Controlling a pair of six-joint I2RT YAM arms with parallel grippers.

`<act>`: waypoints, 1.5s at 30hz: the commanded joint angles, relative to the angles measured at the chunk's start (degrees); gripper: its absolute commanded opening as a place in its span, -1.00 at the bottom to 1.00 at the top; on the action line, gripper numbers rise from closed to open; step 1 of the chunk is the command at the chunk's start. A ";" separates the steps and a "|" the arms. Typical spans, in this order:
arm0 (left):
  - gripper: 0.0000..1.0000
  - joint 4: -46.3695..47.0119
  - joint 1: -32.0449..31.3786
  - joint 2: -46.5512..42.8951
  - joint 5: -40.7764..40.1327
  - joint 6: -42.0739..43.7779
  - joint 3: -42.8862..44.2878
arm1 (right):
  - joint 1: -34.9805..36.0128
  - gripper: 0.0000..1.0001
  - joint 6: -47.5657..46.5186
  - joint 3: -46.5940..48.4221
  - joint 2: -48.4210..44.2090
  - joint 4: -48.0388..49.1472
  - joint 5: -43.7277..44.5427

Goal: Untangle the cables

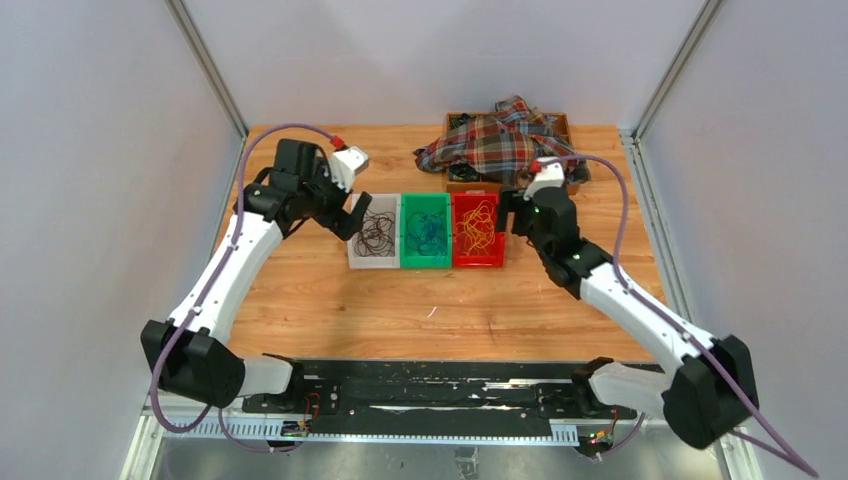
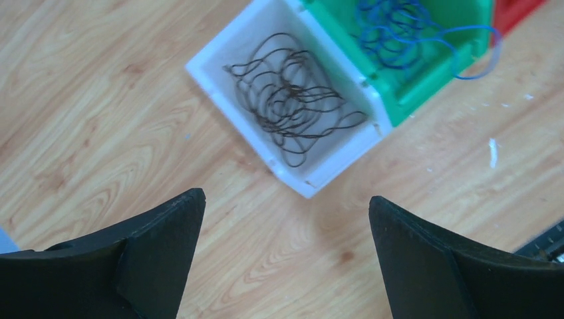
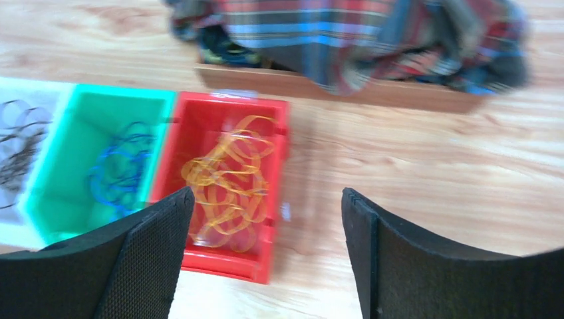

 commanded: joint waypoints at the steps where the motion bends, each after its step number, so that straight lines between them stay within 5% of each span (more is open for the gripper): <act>1: 0.96 14.35 8.62 -4.07 0.16 -3.00 -9.53 | -4.45 0.64 -0.49 -8.58 -9.04 -1.18 17.91; 6: 0.96 39.56 18.94 -6.28 -0.68 -8.40 -27.47 | -9.80 0.67 3.85 -17.99 -15.86 0.83 37.78; 13: 0.96 65.57 23.03 -2.86 -0.96 -16.77 -46.71 | -18.70 0.69 8.62 -23.76 -15.06 2.20 43.94; 22: 0.96 92.16 23.03 -1.18 -1.11 -21.63 -56.71 | -28.19 0.71 6.76 -30.29 -9.78 18.21 35.70; 24: 0.96 101.48 23.09 0.73 0.13 -22.78 -60.09 | -28.71 0.72 5.65 -32.12 -7.63 24.30 33.53; 30: 0.96 110.46 21.88 -0.99 -2.26 -21.60 -66.99 | -28.25 0.75 -0.32 -37.94 0.14 42.58 27.11; 34: 0.96 126.65 17.65 5.01 -6.73 -18.77 -72.10 | -27.45 0.76 -6.88 -38.24 1.28 46.41 16.91; 37: 0.96 109.33 16.76 0.24 -10.03 -17.64 -66.74 | -26.92 0.76 -13.58 -41.15 6.06 58.35 1.84; 39: 0.96 108.61 16.22 2.66 -12.67 -18.73 -64.85 | -25.10 0.79 -17.68 -43.73 15.72 76.10 2.27; 42: 0.96 106.77 15.99 1.88 -12.38 -18.01 -64.47 | -22.72 0.81 -16.42 -37.30 10.01 53.46 7.74; 45: 0.96 109.24 15.99 2.49 -12.30 -18.25 -65.16 | -24.11 0.82 -16.36 -37.61 12.74 59.34 7.93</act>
